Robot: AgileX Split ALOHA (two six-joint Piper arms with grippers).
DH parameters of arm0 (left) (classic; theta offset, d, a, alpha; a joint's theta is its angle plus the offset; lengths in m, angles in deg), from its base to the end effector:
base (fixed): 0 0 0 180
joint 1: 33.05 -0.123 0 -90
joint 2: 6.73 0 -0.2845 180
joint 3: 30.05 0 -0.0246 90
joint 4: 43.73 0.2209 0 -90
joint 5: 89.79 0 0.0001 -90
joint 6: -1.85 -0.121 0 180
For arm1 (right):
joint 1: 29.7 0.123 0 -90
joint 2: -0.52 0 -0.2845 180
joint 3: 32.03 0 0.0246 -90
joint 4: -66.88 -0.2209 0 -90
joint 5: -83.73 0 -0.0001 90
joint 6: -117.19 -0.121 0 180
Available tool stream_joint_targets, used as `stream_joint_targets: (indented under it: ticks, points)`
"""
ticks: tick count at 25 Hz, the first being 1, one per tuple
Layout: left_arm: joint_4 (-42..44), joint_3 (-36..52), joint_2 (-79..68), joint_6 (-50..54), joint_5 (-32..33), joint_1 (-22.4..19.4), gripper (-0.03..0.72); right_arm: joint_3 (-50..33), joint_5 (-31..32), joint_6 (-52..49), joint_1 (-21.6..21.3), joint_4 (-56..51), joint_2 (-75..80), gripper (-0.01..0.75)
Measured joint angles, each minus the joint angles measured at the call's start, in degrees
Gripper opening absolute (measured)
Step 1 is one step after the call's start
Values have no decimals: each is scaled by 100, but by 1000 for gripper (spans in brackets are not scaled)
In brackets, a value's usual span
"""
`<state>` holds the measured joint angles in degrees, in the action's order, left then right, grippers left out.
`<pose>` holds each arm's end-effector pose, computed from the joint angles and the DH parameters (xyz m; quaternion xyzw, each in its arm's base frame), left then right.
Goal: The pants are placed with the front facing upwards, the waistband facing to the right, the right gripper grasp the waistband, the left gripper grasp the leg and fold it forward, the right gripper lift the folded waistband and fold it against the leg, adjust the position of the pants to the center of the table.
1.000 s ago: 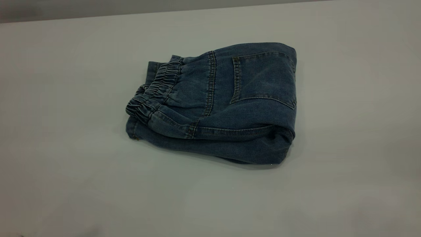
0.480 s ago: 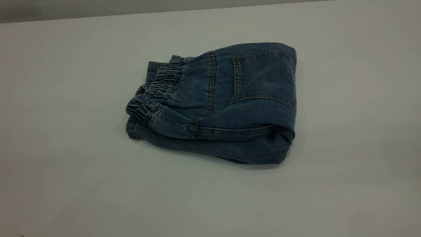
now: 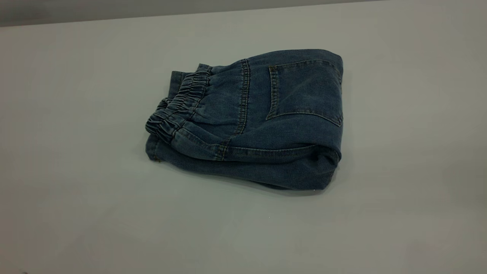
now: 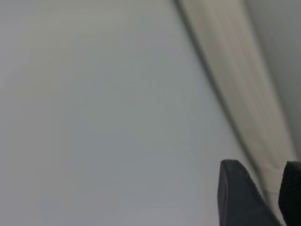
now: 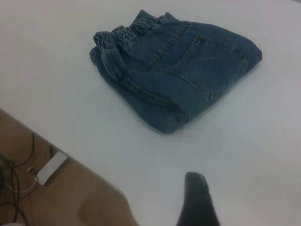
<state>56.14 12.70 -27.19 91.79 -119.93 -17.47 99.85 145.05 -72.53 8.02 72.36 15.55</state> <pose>0.0010 -0.0623 0.3819 0.3329 0.4824 -0.1735 0.7914 0.0147 -0.0015 0.2504 -0.2146 0.8574 0.1434 0.4452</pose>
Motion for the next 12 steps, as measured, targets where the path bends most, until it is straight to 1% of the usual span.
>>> stream_joint_targets:
  ticks: [8,10,12]
  points:
    - [-41,0,0,0,1642,0,242,0,0,0,0,0,0,419]
    - [-46,0,0,0,1847,0,242,0,0,0,0,0,0,419]
    - [-198,0,0,0,1880,0,242,0,0,0,0,0,0,419]
